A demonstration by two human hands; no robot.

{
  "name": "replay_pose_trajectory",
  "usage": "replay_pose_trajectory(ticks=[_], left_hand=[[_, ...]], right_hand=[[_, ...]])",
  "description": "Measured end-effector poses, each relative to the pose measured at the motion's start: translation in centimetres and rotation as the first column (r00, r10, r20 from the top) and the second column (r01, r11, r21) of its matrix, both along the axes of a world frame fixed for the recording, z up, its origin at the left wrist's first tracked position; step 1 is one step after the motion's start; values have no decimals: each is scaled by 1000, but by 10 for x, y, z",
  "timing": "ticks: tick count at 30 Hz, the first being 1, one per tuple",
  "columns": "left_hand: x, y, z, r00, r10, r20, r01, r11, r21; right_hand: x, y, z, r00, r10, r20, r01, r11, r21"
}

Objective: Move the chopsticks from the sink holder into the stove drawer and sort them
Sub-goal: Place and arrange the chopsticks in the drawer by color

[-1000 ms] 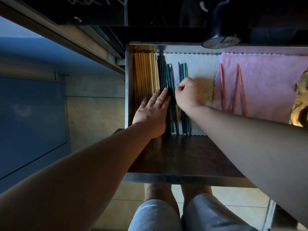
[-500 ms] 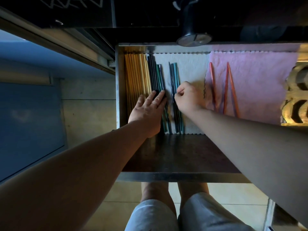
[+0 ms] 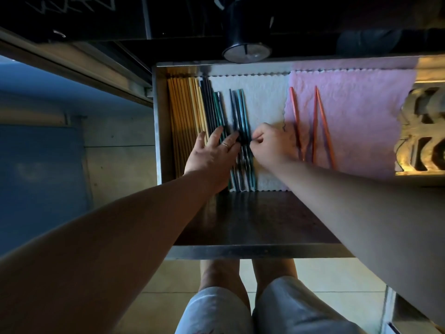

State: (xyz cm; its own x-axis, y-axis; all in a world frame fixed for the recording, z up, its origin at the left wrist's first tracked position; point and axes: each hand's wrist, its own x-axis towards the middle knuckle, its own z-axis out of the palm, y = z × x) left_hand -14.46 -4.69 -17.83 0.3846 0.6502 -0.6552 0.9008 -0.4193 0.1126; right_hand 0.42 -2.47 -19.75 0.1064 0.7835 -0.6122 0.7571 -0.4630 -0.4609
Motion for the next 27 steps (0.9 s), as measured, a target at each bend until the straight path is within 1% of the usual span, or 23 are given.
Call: replay_pose_trajectory(ticks=[3, 5, 7, 10, 14, 20, 24, 27], left_hand=[[-2, 2, 2, 1000, -28, -8, 28, 999, 45], [0, 3, 2, 999, -35, 4, 35, 997, 67], [3, 4, -1, 997, -73, 0, 73, 996, 44], [4, 3, -5, 994, -104, -37, 104, 995, -9], [-5, -6, -7, 997, -58, -52, 59, 998, 5], [-10, -9, -6, 1000, 19, -4, -19, 1000, 5], [-7, -10, -11, 995, 98, -8, -98, 994, -38], [-10, -13, -12, 994, 110, -4, -110, 993, -53]], right_hand=[[-3, 0, 0, 999, -15, -45, 14, 1000, -11], [-4, 0, 0, 999, -10, -36, 9, 1000, -24], [-5, 1, 1, 1000, -5, -11, 5, 1000, -25], [-6, 0, -1, 1000, -6, -16, 6, 1000, 19], [-9, 0, -2, 1000, -3, 7, 3, 1000, 14], [-13, 9, 3, 992, 38, 119, -36, 999, -19], [-21, 11, -3, 997, 42, 66, -41, 999, -26], [-26, 11, -5, 997, 56, 52, -54, 998, -45]])
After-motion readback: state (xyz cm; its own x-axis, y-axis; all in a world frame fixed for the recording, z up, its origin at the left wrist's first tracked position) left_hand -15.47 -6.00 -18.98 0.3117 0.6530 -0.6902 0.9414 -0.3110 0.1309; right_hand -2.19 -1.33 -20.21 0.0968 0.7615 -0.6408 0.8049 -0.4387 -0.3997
